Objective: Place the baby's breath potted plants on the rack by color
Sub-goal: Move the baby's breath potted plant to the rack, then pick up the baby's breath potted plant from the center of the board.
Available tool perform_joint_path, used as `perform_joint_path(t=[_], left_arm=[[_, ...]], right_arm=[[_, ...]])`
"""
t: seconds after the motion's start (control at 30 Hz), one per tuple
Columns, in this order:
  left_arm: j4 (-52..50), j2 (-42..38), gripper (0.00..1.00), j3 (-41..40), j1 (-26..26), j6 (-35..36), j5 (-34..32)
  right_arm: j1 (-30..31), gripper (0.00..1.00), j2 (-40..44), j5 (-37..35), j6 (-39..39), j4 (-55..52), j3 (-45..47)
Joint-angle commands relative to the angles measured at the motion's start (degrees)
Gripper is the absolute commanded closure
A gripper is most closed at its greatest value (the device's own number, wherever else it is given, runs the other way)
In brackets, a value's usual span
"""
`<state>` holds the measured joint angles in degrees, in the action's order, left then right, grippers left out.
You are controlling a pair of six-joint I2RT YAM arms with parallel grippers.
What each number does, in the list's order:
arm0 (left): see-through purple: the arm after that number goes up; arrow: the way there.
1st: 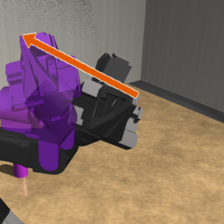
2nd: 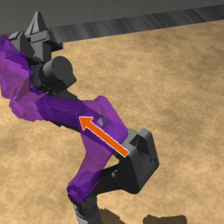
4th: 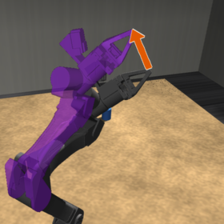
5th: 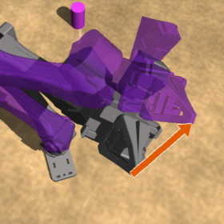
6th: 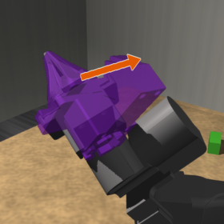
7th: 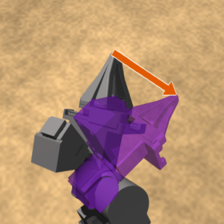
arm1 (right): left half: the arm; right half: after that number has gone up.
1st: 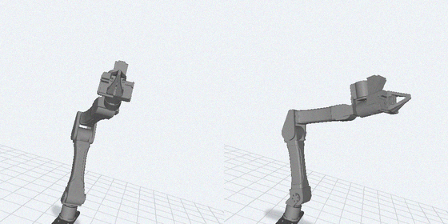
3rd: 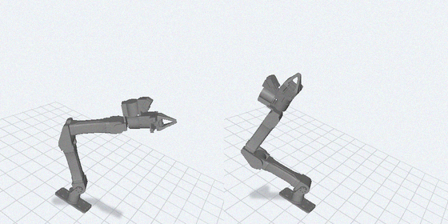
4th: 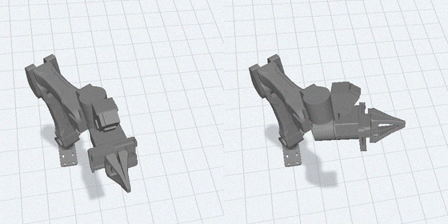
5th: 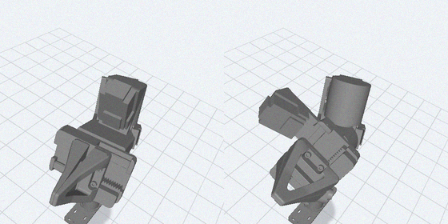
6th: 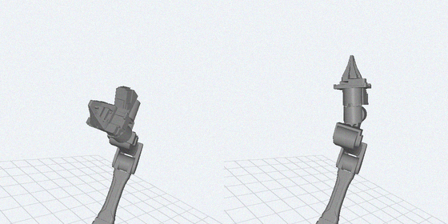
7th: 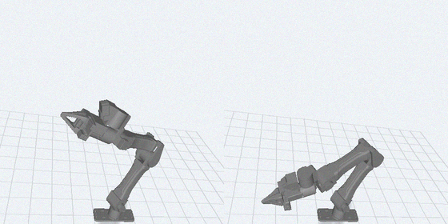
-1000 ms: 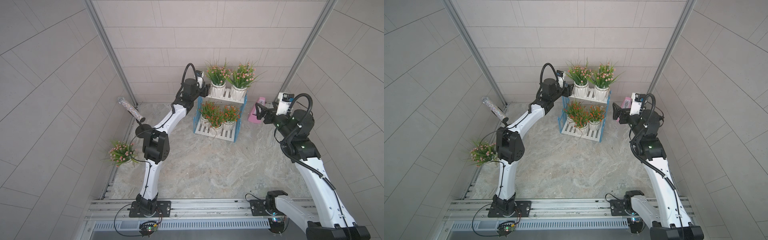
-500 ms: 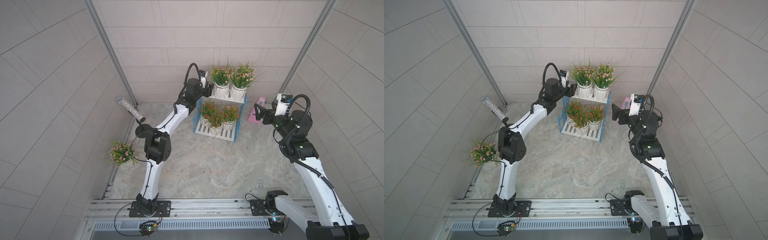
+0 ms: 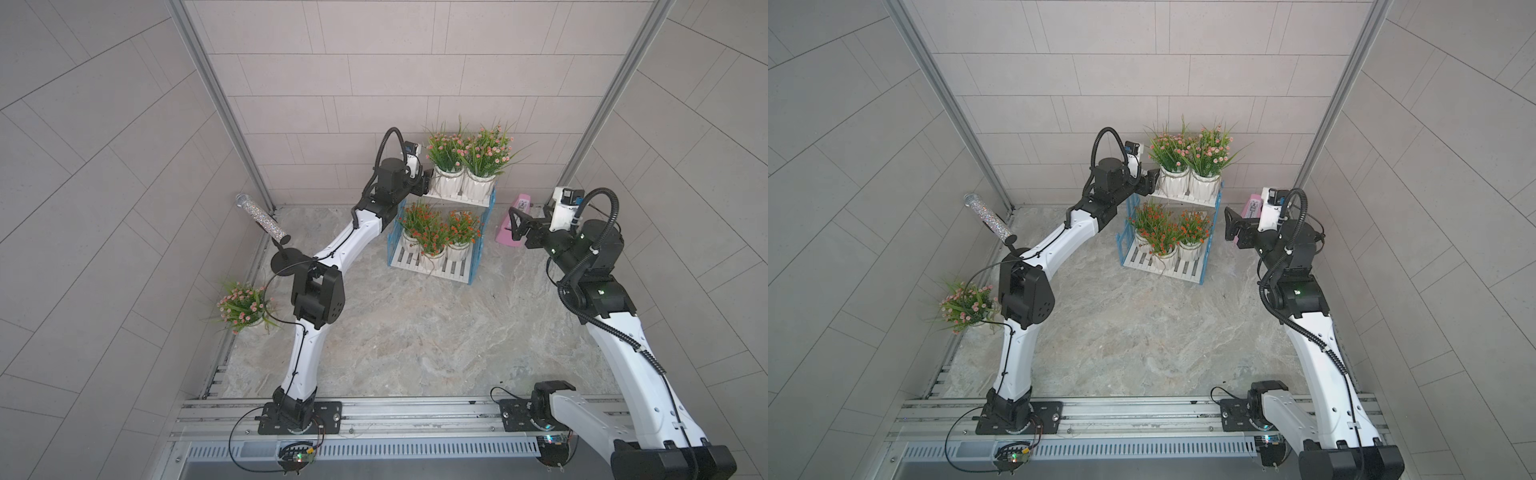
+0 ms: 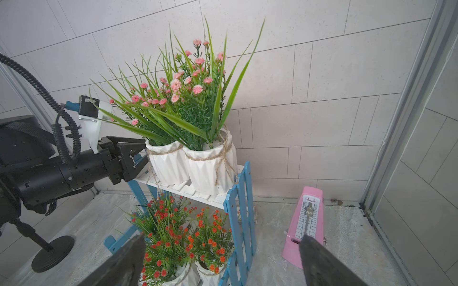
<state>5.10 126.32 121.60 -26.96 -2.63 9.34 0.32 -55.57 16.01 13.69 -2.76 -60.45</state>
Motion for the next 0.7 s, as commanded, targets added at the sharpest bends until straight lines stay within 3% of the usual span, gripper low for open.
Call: perform_joint_path(t=[0.0,0.13,0.33,0.5,0.67], left_arm=[[-2.8,-1.9,0.14,0.8,-0.2,0.3,-2.4],[-3.2,-5.7,0.11,-1.3,3.4,-5.1,-5.4],[-7.0,-15.3,0.1,-8.8,7.8,-6.6,-10.9],[-11.3,-27.7,0.09,-22.9,10.1,-9.0,-20.0],[-19.5,-40.1,0.06,-39.7,10.3,-14.1,-34.3]], right_arm=[[-0.3,0.01,-0.1,-1.0,-0.3,1.8,0.5],[-1.9,0.01,-0.1,-0.7,-0.1,1.9,0.4],[-2.3,0.01,-0.3,0.4,1.3,2.3,0.9],[-2.3,0.01,-1.2,4.4,2.1,-1.0,0.6],[-2.0,0.01,-2.4,13.3,5.6,-3.0,2.6]])
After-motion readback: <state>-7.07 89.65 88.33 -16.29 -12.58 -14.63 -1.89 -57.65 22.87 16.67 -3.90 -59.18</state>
